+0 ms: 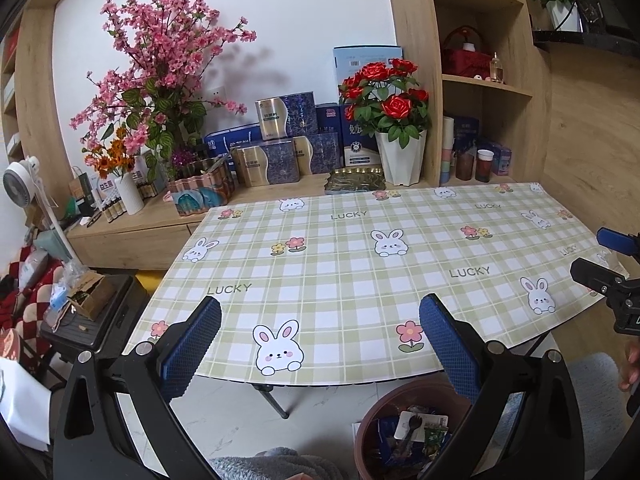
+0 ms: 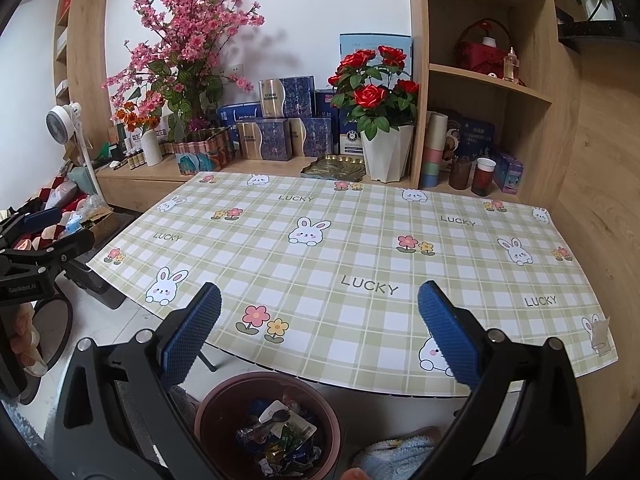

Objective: Collect trash

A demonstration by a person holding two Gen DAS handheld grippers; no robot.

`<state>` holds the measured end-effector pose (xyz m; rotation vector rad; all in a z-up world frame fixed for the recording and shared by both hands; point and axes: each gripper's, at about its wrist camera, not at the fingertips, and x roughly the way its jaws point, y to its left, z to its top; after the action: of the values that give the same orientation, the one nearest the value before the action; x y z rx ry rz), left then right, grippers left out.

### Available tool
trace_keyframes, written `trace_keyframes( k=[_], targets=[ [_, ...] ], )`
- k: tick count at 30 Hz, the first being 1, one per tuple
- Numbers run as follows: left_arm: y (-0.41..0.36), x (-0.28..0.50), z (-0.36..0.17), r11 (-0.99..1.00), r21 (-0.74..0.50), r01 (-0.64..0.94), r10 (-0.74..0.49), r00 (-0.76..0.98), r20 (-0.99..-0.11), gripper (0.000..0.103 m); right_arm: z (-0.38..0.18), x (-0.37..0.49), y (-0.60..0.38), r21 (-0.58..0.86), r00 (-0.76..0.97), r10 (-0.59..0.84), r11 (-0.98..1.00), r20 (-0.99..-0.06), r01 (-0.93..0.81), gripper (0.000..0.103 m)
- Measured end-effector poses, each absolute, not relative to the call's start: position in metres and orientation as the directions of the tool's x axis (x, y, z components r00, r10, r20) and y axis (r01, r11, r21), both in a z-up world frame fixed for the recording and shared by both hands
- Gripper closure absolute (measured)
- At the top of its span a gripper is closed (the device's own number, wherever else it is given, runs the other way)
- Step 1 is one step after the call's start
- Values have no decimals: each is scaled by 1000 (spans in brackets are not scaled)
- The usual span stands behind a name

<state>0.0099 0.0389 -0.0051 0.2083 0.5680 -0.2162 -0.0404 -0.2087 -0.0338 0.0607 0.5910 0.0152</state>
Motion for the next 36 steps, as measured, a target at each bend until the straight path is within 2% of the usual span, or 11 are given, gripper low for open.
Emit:
trace_keyframes(
  k=[36],
  targets=[
    [44, 13, -13, 956, 138, 257, -134, 808, -574, 6, -42, -28, -195, 40, 792, 49, 999, -608, -31, 6]
  ],
)
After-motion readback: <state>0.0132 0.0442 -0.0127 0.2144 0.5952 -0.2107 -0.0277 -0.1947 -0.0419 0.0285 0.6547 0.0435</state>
